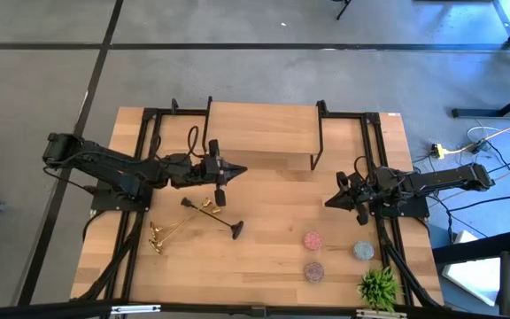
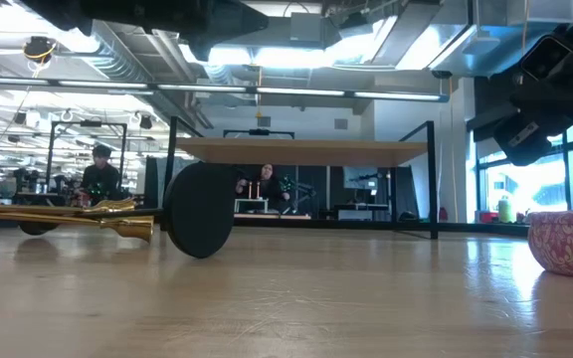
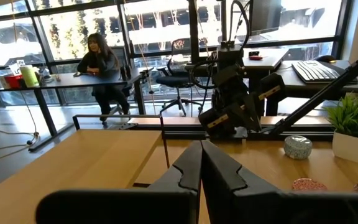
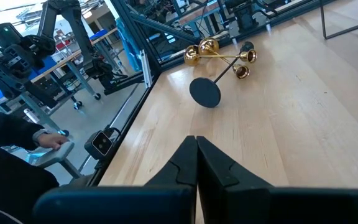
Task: Pick & Place candle stick holders
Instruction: Put the pink scented candle on the shelf
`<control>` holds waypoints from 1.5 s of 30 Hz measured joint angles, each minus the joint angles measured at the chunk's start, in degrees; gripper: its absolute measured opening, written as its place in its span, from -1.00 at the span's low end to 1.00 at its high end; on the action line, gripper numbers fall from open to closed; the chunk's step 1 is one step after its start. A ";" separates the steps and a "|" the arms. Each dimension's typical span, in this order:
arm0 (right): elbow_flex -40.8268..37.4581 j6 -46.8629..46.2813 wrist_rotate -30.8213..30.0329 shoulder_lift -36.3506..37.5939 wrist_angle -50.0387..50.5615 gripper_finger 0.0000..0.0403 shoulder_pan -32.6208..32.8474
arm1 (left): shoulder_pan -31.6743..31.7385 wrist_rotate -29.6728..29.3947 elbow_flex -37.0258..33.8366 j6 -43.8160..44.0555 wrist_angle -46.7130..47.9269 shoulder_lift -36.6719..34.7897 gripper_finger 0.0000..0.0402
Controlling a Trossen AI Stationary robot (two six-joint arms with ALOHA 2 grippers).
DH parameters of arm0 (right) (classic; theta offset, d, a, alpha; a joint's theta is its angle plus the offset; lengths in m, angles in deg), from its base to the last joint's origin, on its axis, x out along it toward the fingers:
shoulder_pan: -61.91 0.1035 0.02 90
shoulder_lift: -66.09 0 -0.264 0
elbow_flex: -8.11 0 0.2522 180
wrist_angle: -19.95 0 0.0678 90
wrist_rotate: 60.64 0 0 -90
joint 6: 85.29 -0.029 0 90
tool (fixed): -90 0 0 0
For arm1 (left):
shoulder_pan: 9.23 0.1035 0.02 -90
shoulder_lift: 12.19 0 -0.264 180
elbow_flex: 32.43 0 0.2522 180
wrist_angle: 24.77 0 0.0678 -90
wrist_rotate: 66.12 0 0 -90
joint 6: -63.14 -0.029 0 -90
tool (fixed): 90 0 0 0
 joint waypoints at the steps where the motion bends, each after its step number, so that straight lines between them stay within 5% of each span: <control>1: 0.00 0.02 0.02 0.00 0.00 -1.00 -0.01 | 0.00 0.00 0.00 0.00 0.00 0.00 -0.98; 22: 0.00 0.00 0.02 0.01 0.00 -1.00 0.01 | 0.00 -0.02 0.00 -0.04 -0.74 -0.02 -0.98; 30: 0.00 0.01 0.02 0.00 0.00 -1.00 -0.04 | 1.46 -0.25 0.09 -4.42 -32.68 0.61 -0.98; 34: 0.00 0.12 -0.31 0.00 -0.20 -1.00 -0.03 | 1.49 1.52 0.11 -2.28 -36.73 0.18 -0.98; 40: 0.04 1.27 -11.89 0.00 -4.98 -1.00 -0.04 | 1.46 4.90 0.11 2.19 -34.76 0.26 -0.98; 45: 0.04 1.26 -17.16 0.00 -5.72 -1.00 -0.04 | 1.46 2.91 0.11 -2.24 -32.76 0.39 -0.98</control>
